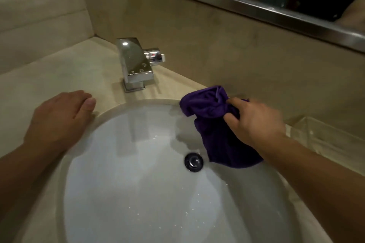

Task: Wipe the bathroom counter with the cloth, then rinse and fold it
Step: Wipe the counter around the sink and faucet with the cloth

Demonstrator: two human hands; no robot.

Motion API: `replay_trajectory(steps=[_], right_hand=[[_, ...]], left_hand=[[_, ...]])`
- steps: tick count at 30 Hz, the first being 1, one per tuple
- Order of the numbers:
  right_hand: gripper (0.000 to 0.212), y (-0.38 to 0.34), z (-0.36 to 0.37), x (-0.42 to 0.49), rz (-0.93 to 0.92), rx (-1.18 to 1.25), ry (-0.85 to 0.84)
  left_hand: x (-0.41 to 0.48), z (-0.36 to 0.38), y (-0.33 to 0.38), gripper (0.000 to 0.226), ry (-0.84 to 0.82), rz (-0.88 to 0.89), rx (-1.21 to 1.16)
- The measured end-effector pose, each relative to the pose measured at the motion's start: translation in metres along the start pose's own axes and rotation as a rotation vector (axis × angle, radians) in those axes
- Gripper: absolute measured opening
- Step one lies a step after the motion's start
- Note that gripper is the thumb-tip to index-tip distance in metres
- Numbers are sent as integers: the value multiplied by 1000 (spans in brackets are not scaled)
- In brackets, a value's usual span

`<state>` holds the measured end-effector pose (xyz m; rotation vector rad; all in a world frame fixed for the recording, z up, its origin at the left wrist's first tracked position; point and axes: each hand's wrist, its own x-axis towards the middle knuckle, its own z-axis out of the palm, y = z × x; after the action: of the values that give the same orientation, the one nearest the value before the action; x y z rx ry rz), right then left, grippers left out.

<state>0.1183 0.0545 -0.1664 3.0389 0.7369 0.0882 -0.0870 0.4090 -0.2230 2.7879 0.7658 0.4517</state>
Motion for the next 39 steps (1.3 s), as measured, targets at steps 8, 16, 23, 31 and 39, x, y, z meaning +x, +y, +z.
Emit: replay_trajectory(steps=[8,16,23,31,39], right_hand=[[38,48,-38,-23,54,-511,-93],[93,12,27,-45,200,-333,-26],[70,8,37,-23,121,-279,75],[55,-101,41,28,-170,-125,208],[44,-209,54,1,-363,228,326]], left_hand=[[9,19,-23,43,71,14,-82],[16,19,-23,53,75,60,-28],[14,20,-14,70,30,18,62],[2,10,7,72,61,-45,127],[0,6,9,65,67,-50,76]])
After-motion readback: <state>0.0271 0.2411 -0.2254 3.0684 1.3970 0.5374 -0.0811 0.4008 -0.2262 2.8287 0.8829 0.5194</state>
